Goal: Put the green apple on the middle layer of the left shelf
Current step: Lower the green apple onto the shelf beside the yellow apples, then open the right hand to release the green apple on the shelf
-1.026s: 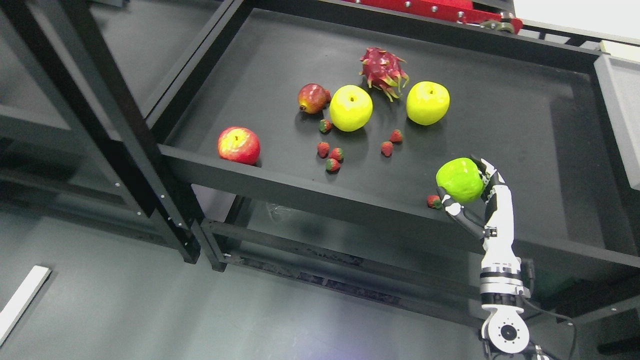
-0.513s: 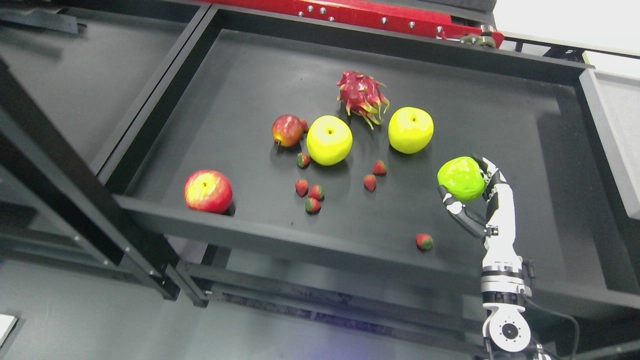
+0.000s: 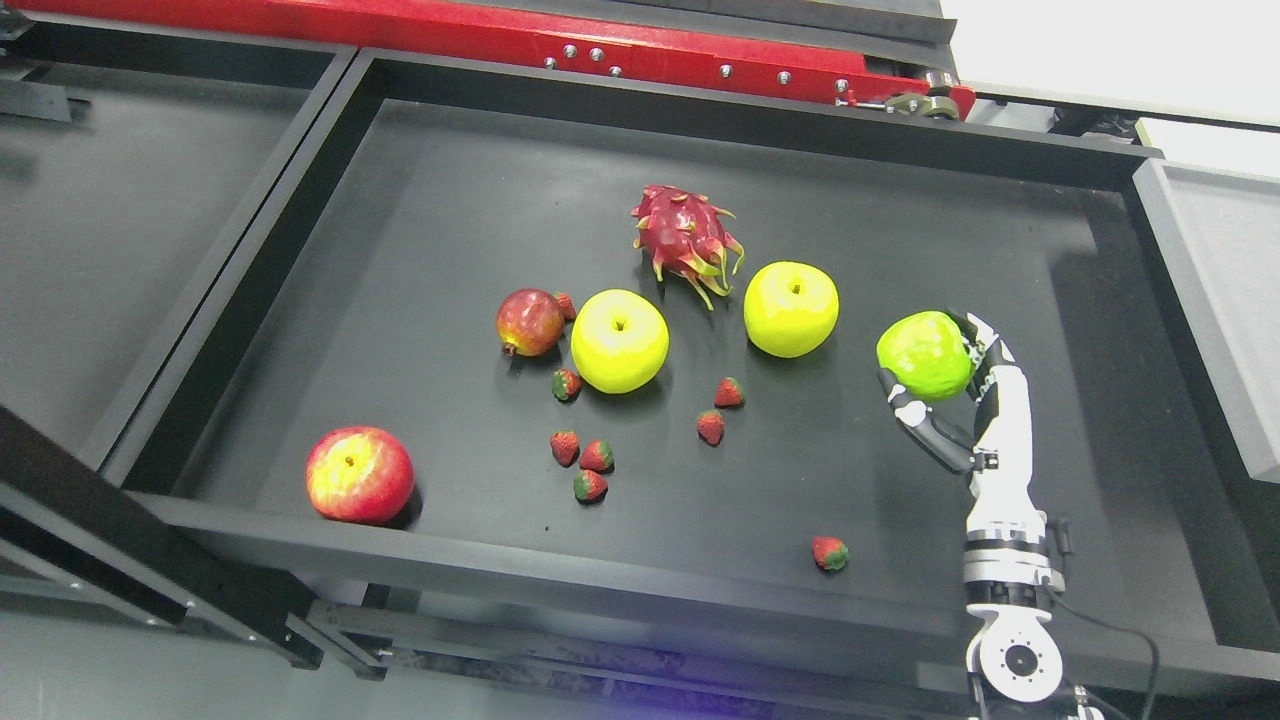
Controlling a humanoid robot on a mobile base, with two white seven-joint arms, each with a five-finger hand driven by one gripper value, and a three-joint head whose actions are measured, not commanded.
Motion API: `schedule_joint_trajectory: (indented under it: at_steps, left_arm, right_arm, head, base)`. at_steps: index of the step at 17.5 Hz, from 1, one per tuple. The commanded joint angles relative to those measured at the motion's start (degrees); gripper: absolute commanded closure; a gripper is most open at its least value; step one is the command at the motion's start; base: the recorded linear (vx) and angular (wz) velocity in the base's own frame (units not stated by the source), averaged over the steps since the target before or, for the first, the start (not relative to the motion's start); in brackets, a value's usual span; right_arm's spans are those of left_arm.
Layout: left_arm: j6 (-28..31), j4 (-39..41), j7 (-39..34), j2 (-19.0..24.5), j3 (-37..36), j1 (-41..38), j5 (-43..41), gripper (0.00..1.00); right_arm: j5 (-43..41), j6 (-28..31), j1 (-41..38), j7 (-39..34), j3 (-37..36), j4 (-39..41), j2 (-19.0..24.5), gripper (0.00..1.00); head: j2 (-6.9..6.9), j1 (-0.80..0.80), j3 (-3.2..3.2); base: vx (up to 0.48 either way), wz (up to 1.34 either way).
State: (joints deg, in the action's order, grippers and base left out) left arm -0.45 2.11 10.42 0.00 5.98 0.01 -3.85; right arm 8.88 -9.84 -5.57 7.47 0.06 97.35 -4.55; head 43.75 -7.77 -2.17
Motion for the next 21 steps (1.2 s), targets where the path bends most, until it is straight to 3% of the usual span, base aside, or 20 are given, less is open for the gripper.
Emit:
schedule_joint_trajectory:
  at_steps: [1,5,6,7,8,16,21]
  left_arm:
    - [0.0,0.0,0.0,1.0,0.0,1.2,0.0,0.00]
    - [0.0,0.0,0.0,1.0,0.0,1.2,0.0,0.00]
    - [0.0,0.0,0.0,1.0,0.0,1.2,0.0,0.00]
    - [0.0,0.0,0.0,1.0,0.0,1.2,0.0,0.00]
    - [0.0,0.0,0.0,1.0,0.0,1.2,0.0,0.00]
    - [0.0,0.0,0.0,1.0,0.0,1.2,0.0,0.00]
    - [0.0,0.0,0.0,1.0,0.0,1.2,0.0,0.00]
  right_arm:
    - [0.0,0.1,0.0,0.0,-1.5,0.1,0.1,1.00]
    - [0.0,0.0,0.0,-0.1,-1.6,0.0,0.2,1.00]
    - [0.0,0.2,0.0,-0.3,-1.5,0.0,0.4,0.82]
    - [0.0,0.5,0.0,-0.2,-1.5,0.0,0.6,0.21]
    - [-0.1,1.4,0.0,-0.7,-1.4,0.3,0.9,0.00]
    - [-0.7,4.8,1.8,0.2,-1.4,-1.6,3.5,0.00]
    - [-4.6,5.3,0.7,5.7,1.3,-1.6,3.5,0.00]
  head:
    - [0.00,0.00,0.00]
    - [0.00,0.00,0.00]
    - [0.00,0.00,0.00]
    - [0.00,0.00,0.00]
    - [0.00,0.00,0.00]
    - [0.00,0.00,0.00]
    - [-0.01,0.00,0.00]
  base:
    - [0.076,-0.08]
    - [0.032,-0.01]
    - [0.014,0.00]
    - [0.000,0.00]
    - [0.000,0.00]
    - [0.000,0.00]
    - [0.000,0.00]
